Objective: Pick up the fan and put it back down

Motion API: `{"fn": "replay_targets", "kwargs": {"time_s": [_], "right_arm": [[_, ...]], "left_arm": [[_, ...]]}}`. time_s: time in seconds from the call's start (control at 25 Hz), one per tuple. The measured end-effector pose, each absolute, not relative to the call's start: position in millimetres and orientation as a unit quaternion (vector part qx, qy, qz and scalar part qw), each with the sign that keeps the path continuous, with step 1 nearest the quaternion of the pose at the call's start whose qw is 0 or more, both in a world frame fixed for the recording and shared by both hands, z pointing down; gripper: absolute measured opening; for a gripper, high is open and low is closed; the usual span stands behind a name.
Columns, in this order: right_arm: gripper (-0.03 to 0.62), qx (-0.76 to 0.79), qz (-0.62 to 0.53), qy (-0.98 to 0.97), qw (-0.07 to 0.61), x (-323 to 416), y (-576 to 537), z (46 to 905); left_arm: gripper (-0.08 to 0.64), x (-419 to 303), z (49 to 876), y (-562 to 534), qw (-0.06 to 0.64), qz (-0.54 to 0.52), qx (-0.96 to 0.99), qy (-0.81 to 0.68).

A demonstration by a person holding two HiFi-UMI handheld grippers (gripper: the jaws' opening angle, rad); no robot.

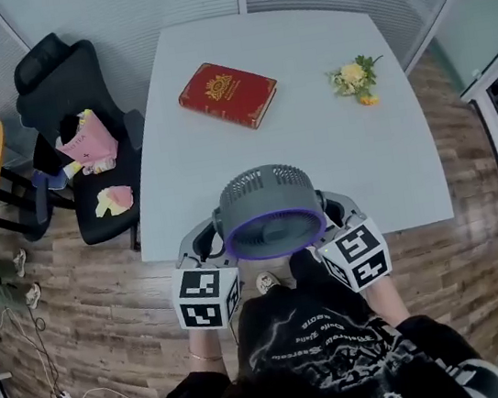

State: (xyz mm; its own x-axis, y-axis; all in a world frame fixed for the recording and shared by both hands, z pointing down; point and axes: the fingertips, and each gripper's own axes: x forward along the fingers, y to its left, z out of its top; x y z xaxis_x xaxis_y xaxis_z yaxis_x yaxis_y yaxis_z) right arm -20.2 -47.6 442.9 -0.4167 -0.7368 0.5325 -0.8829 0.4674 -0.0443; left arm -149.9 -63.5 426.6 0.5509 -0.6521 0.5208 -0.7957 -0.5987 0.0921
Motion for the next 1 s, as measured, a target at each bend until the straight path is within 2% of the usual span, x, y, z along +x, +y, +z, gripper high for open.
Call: {"fn": "replay_targets", "kwargs": {"time_s": [1.0], "right_arm": [[0.164, 0.536, 0.192, -0.794, 0.214, 96, -100, 445]], "left_arm": [[0.115, -31, 425, -130, 0.159, 0.248, 0.884, -0.362]]}}
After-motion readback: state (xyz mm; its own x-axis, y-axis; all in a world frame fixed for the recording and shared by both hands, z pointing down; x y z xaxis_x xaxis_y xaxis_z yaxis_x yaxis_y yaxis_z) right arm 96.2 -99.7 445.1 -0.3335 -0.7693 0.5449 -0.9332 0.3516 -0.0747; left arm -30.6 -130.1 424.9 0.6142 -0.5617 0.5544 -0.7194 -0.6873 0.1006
